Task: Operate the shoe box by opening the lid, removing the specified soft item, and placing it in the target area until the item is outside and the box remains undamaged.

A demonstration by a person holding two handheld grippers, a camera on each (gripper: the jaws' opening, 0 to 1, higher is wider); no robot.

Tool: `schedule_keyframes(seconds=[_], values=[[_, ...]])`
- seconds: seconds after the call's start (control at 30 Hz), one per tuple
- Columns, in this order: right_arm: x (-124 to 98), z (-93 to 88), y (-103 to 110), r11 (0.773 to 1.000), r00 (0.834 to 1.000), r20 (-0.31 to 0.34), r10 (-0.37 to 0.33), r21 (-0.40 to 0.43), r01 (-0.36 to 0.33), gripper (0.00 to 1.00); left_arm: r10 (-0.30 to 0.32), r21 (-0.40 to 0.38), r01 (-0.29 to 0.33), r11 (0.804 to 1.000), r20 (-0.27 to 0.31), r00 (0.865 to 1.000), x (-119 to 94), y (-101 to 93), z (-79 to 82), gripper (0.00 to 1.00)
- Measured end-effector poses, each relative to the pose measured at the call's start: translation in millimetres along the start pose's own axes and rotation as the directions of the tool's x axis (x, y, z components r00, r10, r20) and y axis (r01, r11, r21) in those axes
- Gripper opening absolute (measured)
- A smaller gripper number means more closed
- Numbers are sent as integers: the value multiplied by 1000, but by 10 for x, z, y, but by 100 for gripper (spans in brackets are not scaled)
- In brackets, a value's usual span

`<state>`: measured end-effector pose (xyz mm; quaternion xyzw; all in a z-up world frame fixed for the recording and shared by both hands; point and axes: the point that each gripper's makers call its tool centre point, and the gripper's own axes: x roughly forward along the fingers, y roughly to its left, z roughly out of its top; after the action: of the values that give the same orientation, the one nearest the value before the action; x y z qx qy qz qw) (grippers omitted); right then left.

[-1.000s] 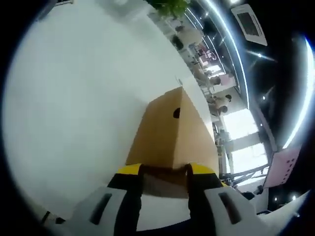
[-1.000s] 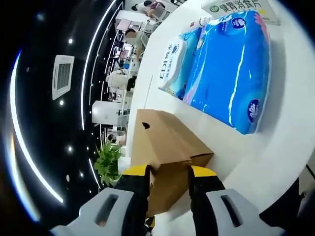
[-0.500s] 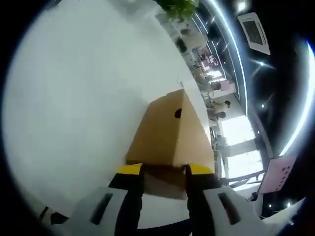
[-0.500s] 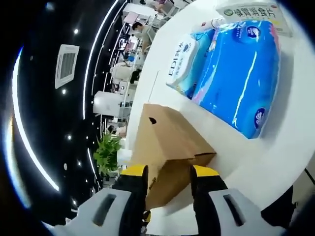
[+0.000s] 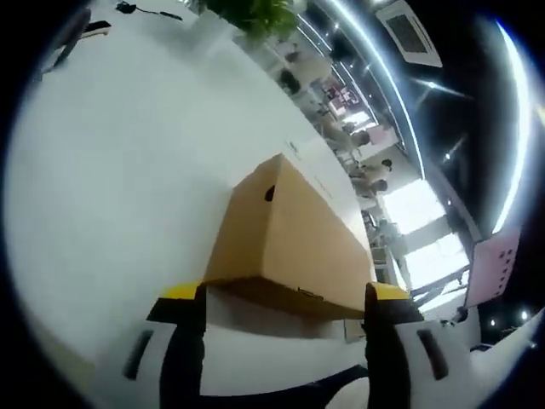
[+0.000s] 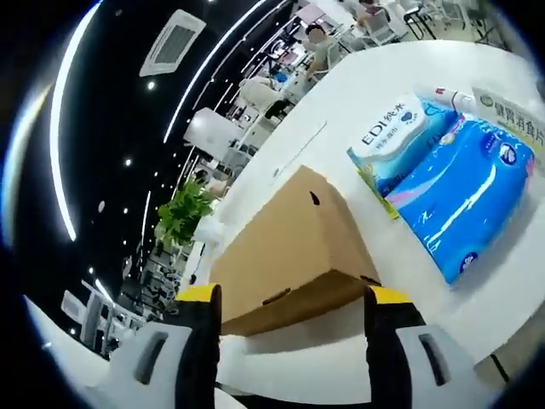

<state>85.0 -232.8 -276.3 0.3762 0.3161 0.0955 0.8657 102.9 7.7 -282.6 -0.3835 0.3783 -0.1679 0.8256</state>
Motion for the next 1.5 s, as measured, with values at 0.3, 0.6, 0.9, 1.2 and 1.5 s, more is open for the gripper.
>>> schedule_keyframes(seconds=[0.3, 0.6, 0.9, 1.2, 1.5], values=[[29, -43, 192, 830, 996, -78, -47, -558, -5, 83, 27, 142, -24, 990, -25, 999, -6, -63, -51, 99], [62, 169, 377, 633, 1000, -23, -4, -774, -16, 86, 56, 493, -28, 870, -42, 998, -9, -185, 15, 99], [28, 444, 388, 531, 999, 18, -28, -847, 30, 91, 79, 733, -110, 672, 77, 994, -112, -306, 300, 96], [176, 343, 365, 459, 999, -31, -38, -889, -10, 99, 69, 764, -72, 641, 36, 997, 12, -260, 222, 94], [338, 278, 212, 477, 994, -85, -69, -878, -42, 92, 101, 817, -46, 575, -15, 995, 153, -137, 129, 84]])
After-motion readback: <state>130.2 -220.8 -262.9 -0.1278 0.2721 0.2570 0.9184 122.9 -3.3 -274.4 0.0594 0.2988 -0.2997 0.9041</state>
